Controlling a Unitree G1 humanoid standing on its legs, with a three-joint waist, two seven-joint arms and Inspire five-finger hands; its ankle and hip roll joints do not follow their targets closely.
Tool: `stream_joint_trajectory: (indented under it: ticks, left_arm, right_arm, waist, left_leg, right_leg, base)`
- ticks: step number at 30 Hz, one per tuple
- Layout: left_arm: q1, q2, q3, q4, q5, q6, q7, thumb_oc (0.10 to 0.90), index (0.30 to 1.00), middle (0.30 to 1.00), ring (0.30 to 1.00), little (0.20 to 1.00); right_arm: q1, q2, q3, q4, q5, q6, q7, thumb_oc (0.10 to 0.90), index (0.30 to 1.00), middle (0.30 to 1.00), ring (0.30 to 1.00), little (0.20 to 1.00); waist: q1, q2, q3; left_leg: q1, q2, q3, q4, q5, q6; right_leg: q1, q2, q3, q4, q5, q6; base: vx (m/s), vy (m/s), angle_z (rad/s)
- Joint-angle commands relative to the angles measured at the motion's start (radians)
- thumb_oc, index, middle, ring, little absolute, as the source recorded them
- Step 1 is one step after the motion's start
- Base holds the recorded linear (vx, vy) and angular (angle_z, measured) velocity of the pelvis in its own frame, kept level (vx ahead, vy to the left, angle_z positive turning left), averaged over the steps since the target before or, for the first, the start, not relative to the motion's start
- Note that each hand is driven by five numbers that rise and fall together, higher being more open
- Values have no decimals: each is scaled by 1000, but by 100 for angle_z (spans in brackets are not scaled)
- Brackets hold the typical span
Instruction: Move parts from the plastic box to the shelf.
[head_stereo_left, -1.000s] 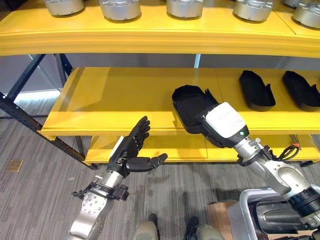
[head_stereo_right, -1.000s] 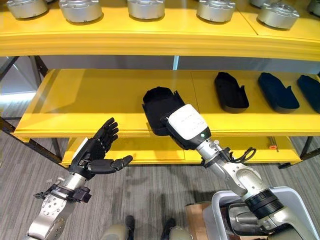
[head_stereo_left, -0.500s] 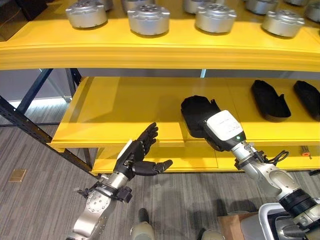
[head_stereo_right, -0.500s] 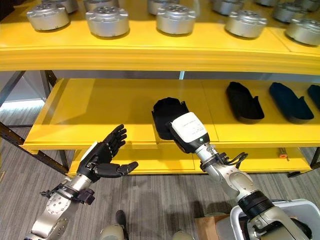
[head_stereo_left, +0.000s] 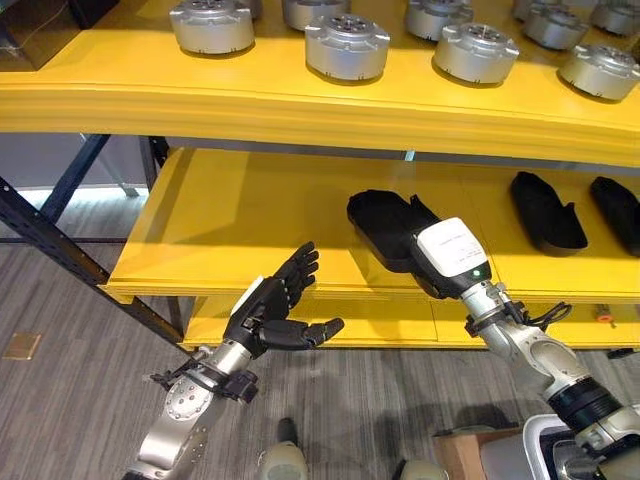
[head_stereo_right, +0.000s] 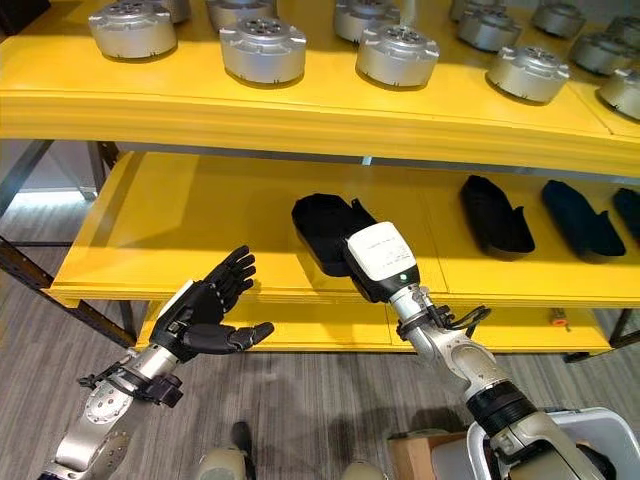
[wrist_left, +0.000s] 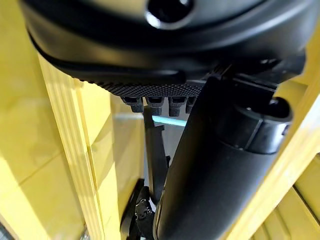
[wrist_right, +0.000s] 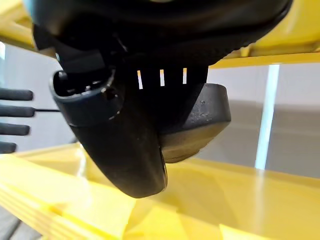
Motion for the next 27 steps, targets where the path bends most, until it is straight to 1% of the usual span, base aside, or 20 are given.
stream_joint_trajectory:
  ticks: [1,2,3,4,6,8,12,15,20,23,25,27]
  left_arm:
    - [-98,23,-26,-157,-39,-85,-30,900,1000,1000,1000,1000]
    - [-105,30,-24,-160,-40,-86,-27,900,1000,1000,1000,1000]
    - [-123,35,-31,-153,-27,-88,-15,900,1000,1000,1000,1000]
    - [-152,43,-44,-150,-36,-87,0,900,1000,1000,1000,1000]
    - [-176,39,-51,-154,-82,-96,0,900,1000,1000,1000,1000]
    - [-150,18,-46,-171,-84,-125,-19,900,1000,1000,1000,1000]
    - [-110,13,-46,-197,-95,-132,-17,900,1000,1000,1000,1000]
    - [-131,17,-68,-198,-91,-147,-30,900,1000,1000,1000,1000]
    - [-207,15,-109,-195,-83,-150,5,900,1000,1000,1000,1000]
    - [-238,9,-122,-195,-84,-136,21,900,1000,1000,1000,1000]
    - [-251,3,-134,-195,-42,-100,57,900,1000,1000,1000,1000]
    - [-260,3,-143,-196,-44,-80,78,900,1000,1000,1000,1000]
  right_arm:
    - [-225,-14,-100,-22,25,21,-104,400,300,300,300,300]
    - [-236,-26,-102,-27,30,18,-94,400,300,300,300,300]
    - [-254,-39,-104,-37,45,29,-76,400,300,300,300,300]
    - [-287,-55,-97,-35,64,53,-60,400,300,300,300,300]
    - [-346,-90,-79,-1,99,74,-45,400,300,300,300,300]
    - [-361,-123,-75,41,128,80,-48,400,300,300,300,300]
    - [-355,-150,-73,48,146,85,-46,400,300,300,300,300]
    - [-394,-163,-46,72,118,107,-50,400,300,300,300,300]
    - [-490,-190,-5,147,127,133,-64,400,300,300,300,300]
    - [-550,-197,19,184,132,149,-61,400,300,300,300,300]
    - [-587,-199,39,202,120,165,-52,400,300,300,300,300]
    - [-610,-202,53,213,126,173,-47,400,300,300,300,300]
  waist:
    - [-14,-13,-40]
    - [-17,-20,-37]
    - [-15,-27,-29]
    - [-8,-30,-11]
    - [3,-22,16]
    - [13,-10,27]
    - [20,0,30]
    - [22,16,61]
    - [15,47,120]
    - [12,63,150]
    - [8,76,169]
    - [6,84,178]
  left_leg:
    - [29,3,-65,96,-215,29]
    - [16,18,-51,106,-211,16]
    - [-8,37,-37,128,-203,4]
    - [-32,54,-33,142,-192,-12]
    - [-60,80,-37,145,-170,-33]
    - [-60,97,-42,129,-139,-51]
    - [-53,109,-42,107,-118,-61]
    - [-83,124,-63,123,-113,-67]
    - [-150,122,-83,167,-112,-70]
    - [-184,116,-92,182,-108,-71]
    - [-200,112,-94,187,-104,-70]
    - [-210,109,-96,190,-103,-69]
  right_leg:
    - [-72,4,64,-135,124,72]
    - [-55,14,53,-165,106,79]
    - [-43,21,35,-174,104,73]
    - [-42,30,22,-166,92,70]
    - [-53,37,9,-152,70,68]
    - [-39,40,-14,-148,58,60]
    - [-35,32,-35,-135,45,55]
    - [-80,22,-31,-72,23,48]
    - [-162,15,-11,11,2,39]
    - [-205,10,1,40,1,39]
    - [-233,6,9,59,-2,38]
    - [-250,3,16,70,-5,38]
  base:
    - [-52,-408,21]
    - [-82,-395,30]
    - [-139,-388,22]
    - [-213,-312,26]
    - [-177,-189,21]
    - [3,-140,-8]
    - [62,-81,-6]
    - [-46,-61,8]
    - [-101,-11,14]
    - [-89,0,10]
    - [-66,17,6]
    - [-45,30,1]
